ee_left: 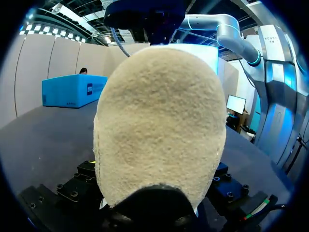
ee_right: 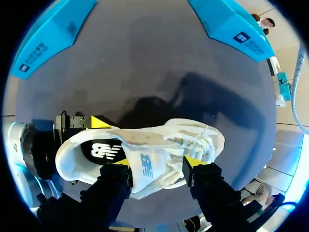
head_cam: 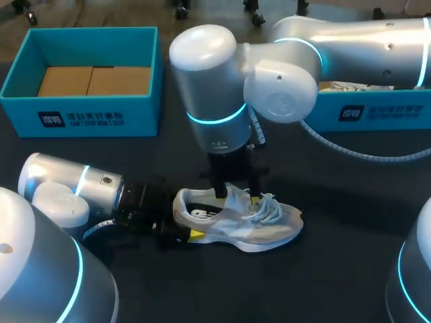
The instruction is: Take the shoe out of the shoebox, open the shoe tongue, remove and reinsert the insole, then place the shoe into the shoebox
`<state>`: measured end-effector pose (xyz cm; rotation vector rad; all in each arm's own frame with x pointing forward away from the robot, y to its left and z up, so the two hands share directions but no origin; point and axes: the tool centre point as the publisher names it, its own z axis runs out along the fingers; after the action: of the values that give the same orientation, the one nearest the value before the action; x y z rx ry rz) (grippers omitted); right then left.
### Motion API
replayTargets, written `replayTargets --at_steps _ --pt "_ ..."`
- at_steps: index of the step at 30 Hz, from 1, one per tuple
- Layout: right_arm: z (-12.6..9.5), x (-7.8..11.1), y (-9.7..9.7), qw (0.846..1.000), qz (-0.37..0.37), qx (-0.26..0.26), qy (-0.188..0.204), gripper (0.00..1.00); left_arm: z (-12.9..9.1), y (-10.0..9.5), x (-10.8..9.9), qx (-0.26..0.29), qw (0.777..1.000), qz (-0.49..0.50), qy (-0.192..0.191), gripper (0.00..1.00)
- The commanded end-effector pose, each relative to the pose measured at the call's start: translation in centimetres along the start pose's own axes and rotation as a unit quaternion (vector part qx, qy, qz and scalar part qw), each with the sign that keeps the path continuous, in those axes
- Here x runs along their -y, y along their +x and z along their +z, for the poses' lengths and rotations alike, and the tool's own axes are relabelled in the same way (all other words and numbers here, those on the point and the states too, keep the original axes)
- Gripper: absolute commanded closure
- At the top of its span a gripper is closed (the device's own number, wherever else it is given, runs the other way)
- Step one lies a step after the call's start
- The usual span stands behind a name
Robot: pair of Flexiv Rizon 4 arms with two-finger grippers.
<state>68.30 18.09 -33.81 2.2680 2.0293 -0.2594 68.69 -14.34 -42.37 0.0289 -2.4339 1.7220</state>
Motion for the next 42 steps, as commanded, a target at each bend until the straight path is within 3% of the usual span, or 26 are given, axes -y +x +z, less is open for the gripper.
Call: replayTargets --at_steps 1,2,7,11,27,34,42 --pt "-0.3 0.6 0.3 0.990 0.141 0.006 -0.007 0.56 0.0 0.0 -0.3 0.000 1.000 0.000 -0.001 1.00" --pt "-0.5 0.6 0.3 0.990 0.142 0.005 -0.007 0.62 0.0 0.0 -0.3 0.000 1.000 0.000 -0.001 1.00" --pt "-0.8 0.7 0.1 0.990 0.138 -0.004 -0.002 0.71 0.0 0.0 -0.3 0.000 1.000 0.000 -0.001 1.00" --pt "-0.9 0.9 -0.5 0.991 0.132 -0.025 0.000 1.00 0.0 0.0 -0.3 0.000 1.000 0.000 -0.001 1.00" --pt "-1.5 0.8 -4.2 0.990 0.090 -0.104 0.003 1.00 0.0 0.0 -0.3 0.000 1.000 0.000 -0.001 1.00" --pt "-1.7 1.4 -6.7 0.986 0.056 -0.154 -0.023 1.00 0.0 0.0 -0.3 0.000 1.000 0.000 -0.001 1.00" --pt "-0.7 1.0 -8.7 0.980 0.036 -0.196 -0.024 1.00 0.0 0.0 -0.3 0.000 1.000 0.000 -0.001 1.00"
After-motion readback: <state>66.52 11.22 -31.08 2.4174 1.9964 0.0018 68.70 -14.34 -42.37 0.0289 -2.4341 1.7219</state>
